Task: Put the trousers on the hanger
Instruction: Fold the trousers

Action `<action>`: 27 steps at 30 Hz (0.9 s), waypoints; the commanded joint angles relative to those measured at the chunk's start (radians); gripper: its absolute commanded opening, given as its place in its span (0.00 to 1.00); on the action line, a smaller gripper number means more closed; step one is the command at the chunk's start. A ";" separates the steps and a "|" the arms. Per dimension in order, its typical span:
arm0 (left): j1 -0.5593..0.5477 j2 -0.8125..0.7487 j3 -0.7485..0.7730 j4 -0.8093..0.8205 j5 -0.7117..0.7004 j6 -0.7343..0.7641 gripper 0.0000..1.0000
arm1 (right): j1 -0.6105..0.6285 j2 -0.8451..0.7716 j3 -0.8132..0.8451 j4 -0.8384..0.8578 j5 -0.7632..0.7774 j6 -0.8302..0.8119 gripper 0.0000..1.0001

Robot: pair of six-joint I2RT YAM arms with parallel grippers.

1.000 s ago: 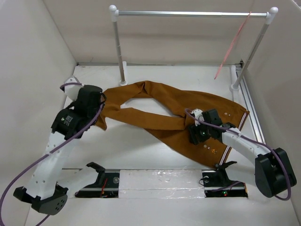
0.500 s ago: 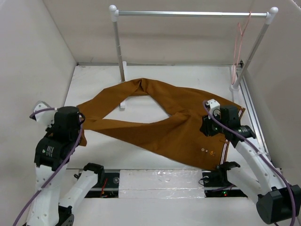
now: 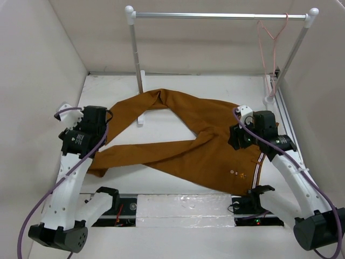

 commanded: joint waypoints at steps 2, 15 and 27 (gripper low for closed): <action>0.020 0.148 0.117 0.167 -0.026 0.062 0.77 | 0.005 0.001 0.062 0.027 -0.023 -0.013 0.39; 0.468 0.486 -0.063 0.553 0.583 -0.010 0.65 | 0.005 0.013 -0.008 0.111 -0.111 -0.062 0.05; 0.470 0.716 -0.167 0.592 0.644 0.046 0.64 | 0.005 0.031 -0.028 0.125 -0.024 -0.045 0.48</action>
